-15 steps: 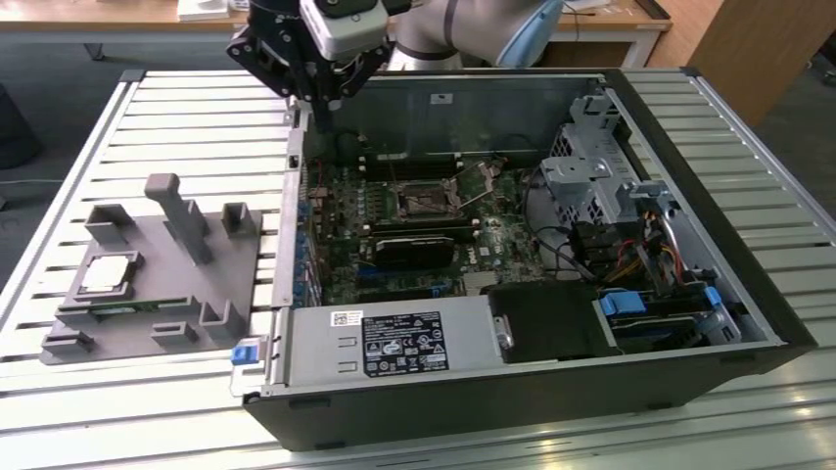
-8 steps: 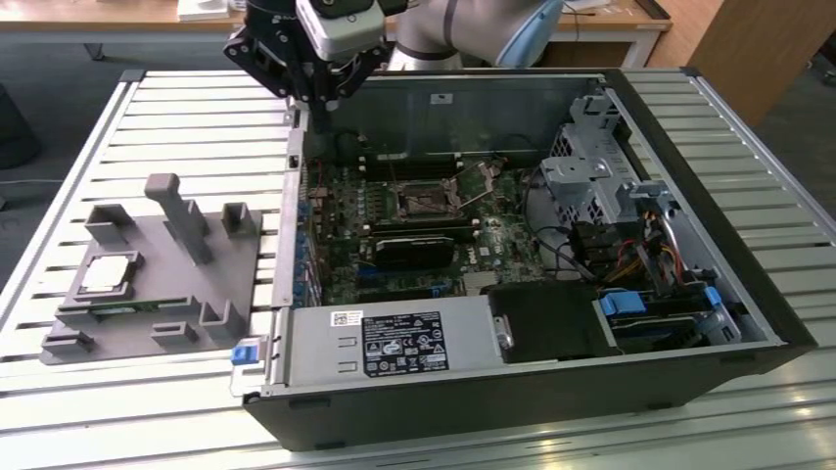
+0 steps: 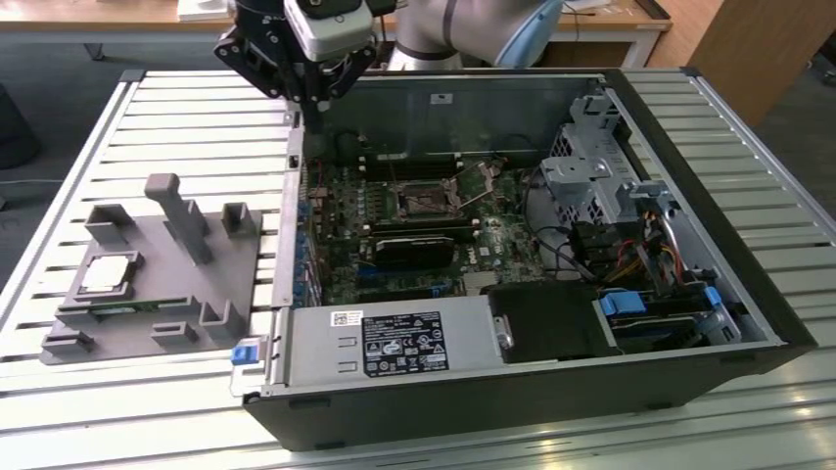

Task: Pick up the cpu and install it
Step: 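Reach for the cpu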

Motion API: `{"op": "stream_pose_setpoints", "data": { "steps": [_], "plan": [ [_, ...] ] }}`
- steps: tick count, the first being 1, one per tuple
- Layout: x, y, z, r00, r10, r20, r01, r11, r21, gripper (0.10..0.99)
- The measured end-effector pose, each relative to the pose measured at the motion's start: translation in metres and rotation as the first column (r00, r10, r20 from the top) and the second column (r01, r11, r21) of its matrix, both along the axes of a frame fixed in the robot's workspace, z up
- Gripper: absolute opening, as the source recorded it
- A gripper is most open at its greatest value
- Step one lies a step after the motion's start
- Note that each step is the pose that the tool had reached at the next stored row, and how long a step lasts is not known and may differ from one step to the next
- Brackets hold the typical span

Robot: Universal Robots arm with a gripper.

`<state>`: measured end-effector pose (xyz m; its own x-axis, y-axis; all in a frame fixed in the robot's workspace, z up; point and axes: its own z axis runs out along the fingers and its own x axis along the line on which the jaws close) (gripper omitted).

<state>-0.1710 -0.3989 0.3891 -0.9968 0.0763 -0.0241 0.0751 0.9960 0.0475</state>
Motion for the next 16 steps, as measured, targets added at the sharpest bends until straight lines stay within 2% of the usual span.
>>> {"op": "stream_pose_setpoints", "data": {
  "steps": [16],
  "plan": [
    [-0.0074,0.0001,-0.0006,1.0000,0.000,0.0000,0.000,1.0000,0.000,0.106]
  ]
}}
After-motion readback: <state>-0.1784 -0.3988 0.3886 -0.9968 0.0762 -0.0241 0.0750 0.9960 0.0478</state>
